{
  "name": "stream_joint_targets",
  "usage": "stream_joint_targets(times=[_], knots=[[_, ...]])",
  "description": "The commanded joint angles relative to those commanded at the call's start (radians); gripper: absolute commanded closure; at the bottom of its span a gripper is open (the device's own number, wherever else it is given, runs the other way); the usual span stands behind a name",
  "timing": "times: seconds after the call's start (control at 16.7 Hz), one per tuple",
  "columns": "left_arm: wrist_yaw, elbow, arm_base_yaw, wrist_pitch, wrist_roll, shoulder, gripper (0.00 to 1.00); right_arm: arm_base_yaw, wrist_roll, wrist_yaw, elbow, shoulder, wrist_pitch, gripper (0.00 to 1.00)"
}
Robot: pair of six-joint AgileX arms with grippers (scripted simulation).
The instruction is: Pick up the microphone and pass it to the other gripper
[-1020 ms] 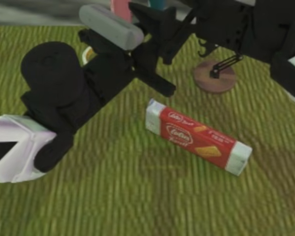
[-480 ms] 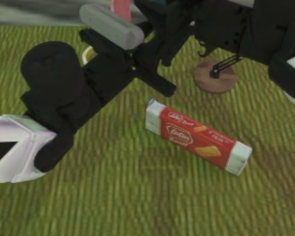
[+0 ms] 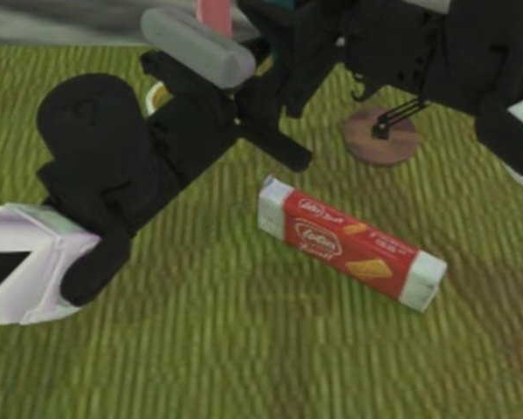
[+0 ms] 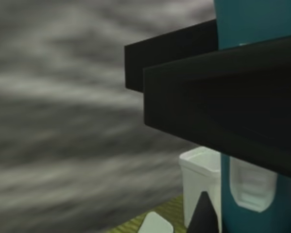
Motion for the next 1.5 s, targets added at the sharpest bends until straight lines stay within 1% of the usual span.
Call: stream_joint_targets(times=[0.66, 0.72, 1.14, 1.2, 1.26, 1.38, 1.5], knots=[[0.000, 0.000, 0.000, 0.000, 0.000, 0.000, 0.02, 0.000, 0.000, 0.000, 0.000, 0.000, 0.000, 1.00], [0.000, 0.000, 0.000, 0.000, 0.000, 0.000, 0.00, 0.000, 0.000, 0.000, 0.000, 0.000, 0.000, 1.00], [0.000, 0.000, 0.000, 0.000, 0.000, 0.000, 0.00, 0.000, 0.000, 0.000, 0.000, 0.000, 0.000, 1.00], [-0.005, -0.008, 0.005, 0.001, 0.004, 0.012, 0.00, -0.002, -0.002, 0.006, 0.009, -0.008, 0.000, 1.00], [-0.004, -0.012, 0.006, 0.000, 0.004, 0.008, 0.00, -0.004, -0.001, 0.005, 0.008, -0.010, 0.000, 1.00], [0.002, -0.050, 0.019, -0.002, 0.004, -0.030, 0.00, -0.024, 0.005, -0.014, -0.009, -0.024, -0.001, 1.00], [0.011, -0.126, 0.038, -0.004, 0.004, -0.107, 0.00, -0.055, 0.009, -0.051, -0.033, -0.052, 0.002, 1.00]])
